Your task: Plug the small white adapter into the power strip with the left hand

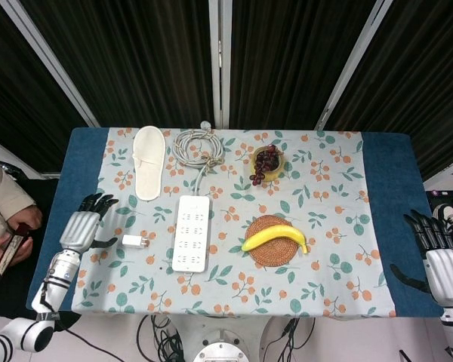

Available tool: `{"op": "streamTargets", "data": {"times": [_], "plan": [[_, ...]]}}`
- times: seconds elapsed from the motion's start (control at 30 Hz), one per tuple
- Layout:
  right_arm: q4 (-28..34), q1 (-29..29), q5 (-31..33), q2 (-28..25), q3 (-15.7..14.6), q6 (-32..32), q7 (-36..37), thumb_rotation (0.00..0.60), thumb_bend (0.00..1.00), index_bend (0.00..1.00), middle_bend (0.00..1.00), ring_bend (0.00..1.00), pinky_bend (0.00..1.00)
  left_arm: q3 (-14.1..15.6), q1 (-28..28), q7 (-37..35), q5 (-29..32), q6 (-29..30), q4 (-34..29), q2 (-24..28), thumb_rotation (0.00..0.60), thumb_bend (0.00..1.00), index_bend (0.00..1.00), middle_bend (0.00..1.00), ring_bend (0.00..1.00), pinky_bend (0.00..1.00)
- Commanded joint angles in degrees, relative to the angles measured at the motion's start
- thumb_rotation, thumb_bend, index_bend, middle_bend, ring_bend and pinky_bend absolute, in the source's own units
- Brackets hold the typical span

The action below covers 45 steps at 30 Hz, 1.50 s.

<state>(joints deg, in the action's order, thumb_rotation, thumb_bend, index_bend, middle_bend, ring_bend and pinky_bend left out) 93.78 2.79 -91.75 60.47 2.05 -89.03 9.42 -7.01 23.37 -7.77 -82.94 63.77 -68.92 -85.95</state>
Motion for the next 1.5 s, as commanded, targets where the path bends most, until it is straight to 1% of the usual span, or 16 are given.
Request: {"op": "streamTargets", "data": {"times": [0.03,0.17,0.3,0.6,0.93,1.33,1.5], "plan": [[0.18,0.01,0.08,-0.06,0.05,0.02,-0.20,0.600,0.13,0.00,0.00,0.00,0.00,0.37,0.55,-0.33,-0.01,-0.20,1.11,-1.09,0.600,0.15,0.14,0.08,0.00,0.00],[0.37,-0.03,0.31,-0.08,0.01,0.21,-0.40,0.600,0.13,0.00,0.00,0.00,0.00,0.46,1.05,-1.34,-0.14,0.15,2.49,-2.10,0.600,0.15,0.14,0.08,0.00,0.00],[0.37,-0.03,0.42,0.00,0.01,0.32,-0.39,0.600,0.13,0.00,0.00,0.00,0.00,0.56,1.57,-1.90,-0.55,0.66,2.41,-2.40,0.600,0.15,0.14,0.08,0.00,0.00],[-0.20,-0.31,0.89,0.10,0.06,0.16,0.29,0.600,0.13,0.00,0.00,0.00,0.00,1.03,3.00,-1.67,-1.38,0.66,-0.92,-1.92,0.600,0.15,0.14,0.08,0.00,0.00],[-1.89,-0.34,1.46,0.54,0.13,0.55,2.19,0.600,0.13,0.00,0.00,0.00,0.00,1.64,4.68,3.05,-2.10,0.05,-7.66,0.29,0.600,0.15,0.14,0.08,0.00,0.00],[-4.57,-1.09,1.90,1.20,-0.03,-0.01,5.23,0.600,0.13,0.00,0.00,0.00,0.00,1.53,7.61,8.16,-1.54,-2.62,-12.68,1.15,0.600,0.15,0.14,0.08,0.00,0.00],[-5.30,-1.29,1.79,1.26,-0.07,-0.28,6.08,0.600,0.13,0.00,0.00,0.00,0.00,1.45,7.56,9.81,-0.57,-2.36,-14.76,2.30,0.600,0.15,0.14,0.08,0.00,0.00]]}}
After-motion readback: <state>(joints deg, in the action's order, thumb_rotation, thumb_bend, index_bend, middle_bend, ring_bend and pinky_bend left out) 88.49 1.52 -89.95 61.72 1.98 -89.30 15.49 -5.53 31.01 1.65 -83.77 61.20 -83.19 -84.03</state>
